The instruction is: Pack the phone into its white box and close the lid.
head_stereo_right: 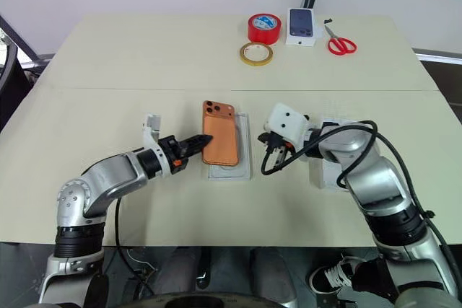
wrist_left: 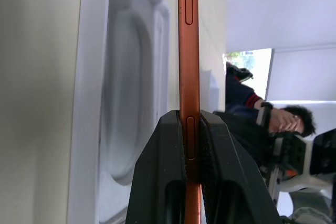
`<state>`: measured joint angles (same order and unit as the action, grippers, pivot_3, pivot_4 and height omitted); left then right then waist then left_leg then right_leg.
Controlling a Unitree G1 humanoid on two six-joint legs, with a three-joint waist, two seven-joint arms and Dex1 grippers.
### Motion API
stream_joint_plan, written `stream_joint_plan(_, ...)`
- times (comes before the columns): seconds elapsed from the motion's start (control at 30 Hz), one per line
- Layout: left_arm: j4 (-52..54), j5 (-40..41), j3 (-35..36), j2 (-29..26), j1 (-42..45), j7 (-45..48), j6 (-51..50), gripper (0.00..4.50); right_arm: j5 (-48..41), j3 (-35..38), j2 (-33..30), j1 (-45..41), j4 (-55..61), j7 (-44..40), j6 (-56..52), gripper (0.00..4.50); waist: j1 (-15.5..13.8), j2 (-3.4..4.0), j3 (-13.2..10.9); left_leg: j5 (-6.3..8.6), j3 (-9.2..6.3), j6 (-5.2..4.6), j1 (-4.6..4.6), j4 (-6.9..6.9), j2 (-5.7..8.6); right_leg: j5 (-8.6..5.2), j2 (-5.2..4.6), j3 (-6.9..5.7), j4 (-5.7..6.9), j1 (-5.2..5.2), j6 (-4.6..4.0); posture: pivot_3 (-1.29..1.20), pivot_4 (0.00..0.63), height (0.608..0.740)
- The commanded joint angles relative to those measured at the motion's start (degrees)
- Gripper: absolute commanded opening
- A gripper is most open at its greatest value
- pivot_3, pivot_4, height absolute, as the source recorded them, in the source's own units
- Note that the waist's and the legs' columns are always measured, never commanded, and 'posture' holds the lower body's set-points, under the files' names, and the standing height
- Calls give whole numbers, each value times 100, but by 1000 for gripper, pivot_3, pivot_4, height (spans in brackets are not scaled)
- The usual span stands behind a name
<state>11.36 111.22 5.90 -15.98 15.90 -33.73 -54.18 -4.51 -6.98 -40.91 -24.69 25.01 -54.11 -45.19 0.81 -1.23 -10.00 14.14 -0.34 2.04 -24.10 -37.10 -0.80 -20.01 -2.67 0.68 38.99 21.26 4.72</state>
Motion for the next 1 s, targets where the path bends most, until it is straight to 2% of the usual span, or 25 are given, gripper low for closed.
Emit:
stream_joint_plan(0.03, 115, -18, -283, -36, 61, 134, 92, 20, -105, 197, -91, 3, 183, 173, 64, 0, -17, 0, 0, 0, 0, 0, 0, -1, 0, 0, 0, 0, 0, -2, 0, 0, 150, 722)
stream_joint_plan(0.2, 87, -142, -532, -136, 81, 187, 139, 20, -82, 102, -181, 39, 136, 348, 140, 0, -33, -1, 0, -3, 0, 6, -1, -4, 3, 0, -1, 1, -1, -4, 1, 0, 150, 722)
stream_joint_plan(0.27, 91, -133, -496, -215, 67, 217, 199, 1019, -116, 73, -178, 16, 170, 383, 115, 0, -33, -1, 0, -10, 0, 16, -1, -4, 3, 0, 0, 1, -1, -5, 1, 0, 150, 722)
stream_joint_plan(0.3, 95, -125, -474, -248, 59, 235, 228, 1333, -127, 59, -181, 8, 176, 391, 115, 0, -32, -1, 0, -12, 0, 20, -1, -4, 3, 0, 0, 1, -1, -5, 1, 0, 150, 722)
stream_joint_plan(0.43, 190, -115, -400, -427, 47, 393, 286, 3297, -129, 2, -208, -2, 158, 410, 159, 0, -31, -1, 0, -15, 0, 26, 0, -4, 3, -1, 0, 1, -1, -5, 1, 0, 150, 722)
stream_joint_plan(0.67, 393, -163, -277, -1023, 66, 820, 177, 3297, -131, -92, -259, -52, 102, 428, 241, 0, -29, -1, -1, -16, 0, 28, 1, -4, 3, -1, 1, 1, -1, -6, 1, 0, 150, 722)
stream_joint_plan(0.8, 773, -1003, -235, -1905, 35, 1652, -202, 3297, -94, -210, -305, -51, 46, 409, 261, 0, -20, 1, -3, -16, 0, 28, 3, -1, 2, -1, 2, 2, -1, -6, 0, 0, 150, 722)
stream_joint_plan(0.9, 947, -1971, -189, -2439, -45, 2410, -179, 2450, -25, -366, -325, -65, -22, 451, 216, 0, -19, 4, -4, -16, 2, 28, 3, 1, 3, -2, 4, 3, -2, -5, -1, 0, 150, 722)
stream_joint_plan(1.0, 1031, -3046, -418, -2776, 28, 3107, -58, 927, 216, -667, -332, -155, -155, 585, 192, 0, -19, 3, -5, -15, 3, 27, 4, 1, 3, -2, 4, 4, -2, -5, -2, 0, 150, 722)
